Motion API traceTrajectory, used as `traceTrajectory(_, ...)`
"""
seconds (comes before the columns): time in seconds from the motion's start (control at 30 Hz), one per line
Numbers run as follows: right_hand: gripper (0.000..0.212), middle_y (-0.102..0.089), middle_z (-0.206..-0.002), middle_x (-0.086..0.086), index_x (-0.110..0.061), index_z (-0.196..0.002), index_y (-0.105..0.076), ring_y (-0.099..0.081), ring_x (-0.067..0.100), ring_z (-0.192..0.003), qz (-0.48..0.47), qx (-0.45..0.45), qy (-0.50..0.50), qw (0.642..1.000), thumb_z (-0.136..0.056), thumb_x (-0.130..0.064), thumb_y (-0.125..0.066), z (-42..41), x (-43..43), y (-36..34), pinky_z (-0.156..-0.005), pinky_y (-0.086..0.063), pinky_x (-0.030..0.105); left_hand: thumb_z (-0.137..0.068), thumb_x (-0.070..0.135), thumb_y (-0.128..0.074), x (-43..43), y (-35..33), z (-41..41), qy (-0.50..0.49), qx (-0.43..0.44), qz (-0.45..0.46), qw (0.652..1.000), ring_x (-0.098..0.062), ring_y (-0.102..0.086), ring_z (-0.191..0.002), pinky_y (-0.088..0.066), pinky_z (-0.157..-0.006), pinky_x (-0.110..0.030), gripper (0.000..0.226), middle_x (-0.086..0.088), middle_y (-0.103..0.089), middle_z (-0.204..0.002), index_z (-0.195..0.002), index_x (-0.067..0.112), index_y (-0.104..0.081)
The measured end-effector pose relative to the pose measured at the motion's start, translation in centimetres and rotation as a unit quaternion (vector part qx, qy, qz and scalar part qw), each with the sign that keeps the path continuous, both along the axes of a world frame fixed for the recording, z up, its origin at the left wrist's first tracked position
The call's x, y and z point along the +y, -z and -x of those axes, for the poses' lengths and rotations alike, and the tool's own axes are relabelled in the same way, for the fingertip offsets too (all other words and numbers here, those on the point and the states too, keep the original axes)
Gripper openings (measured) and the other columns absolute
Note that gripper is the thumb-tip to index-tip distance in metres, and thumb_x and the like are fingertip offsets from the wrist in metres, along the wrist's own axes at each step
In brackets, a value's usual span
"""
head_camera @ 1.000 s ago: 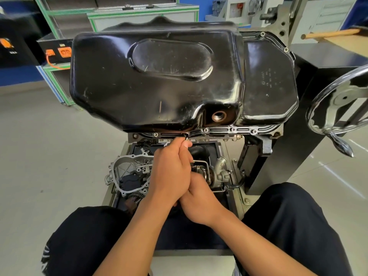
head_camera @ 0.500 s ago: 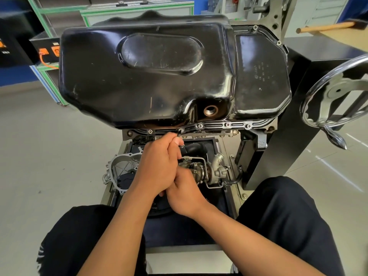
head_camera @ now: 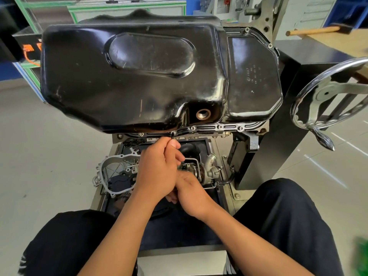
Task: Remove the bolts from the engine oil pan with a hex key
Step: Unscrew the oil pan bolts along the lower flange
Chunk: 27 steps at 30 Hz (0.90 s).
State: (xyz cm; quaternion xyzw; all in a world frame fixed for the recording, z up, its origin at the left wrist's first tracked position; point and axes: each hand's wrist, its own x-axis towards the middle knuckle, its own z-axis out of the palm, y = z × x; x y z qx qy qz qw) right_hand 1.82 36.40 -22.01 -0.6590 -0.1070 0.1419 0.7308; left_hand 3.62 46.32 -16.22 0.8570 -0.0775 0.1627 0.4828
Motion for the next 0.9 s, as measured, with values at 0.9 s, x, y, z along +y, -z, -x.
traceTrajectory(0.9,0.043,-0.043,-0.051,-0.002,-0.019,-0.058,-0.055,-0.038,0.012,-0.049,-0.104,-0.090,0.205,0.969,-0.097,-0.033,-0.045,-3.2,-8.1,-5.1,-0.048,-0.035,0.018,-0.097,0.018,-0.060,-5.5,-1.6,0.7,-0.038,0.113,0.509,0.852,-0.018,-0.073,-0.077,-0.054,-0.057,-0.022,0.014,-0.007,-0.076,-0.082,-0.091,0.011,-0.070)
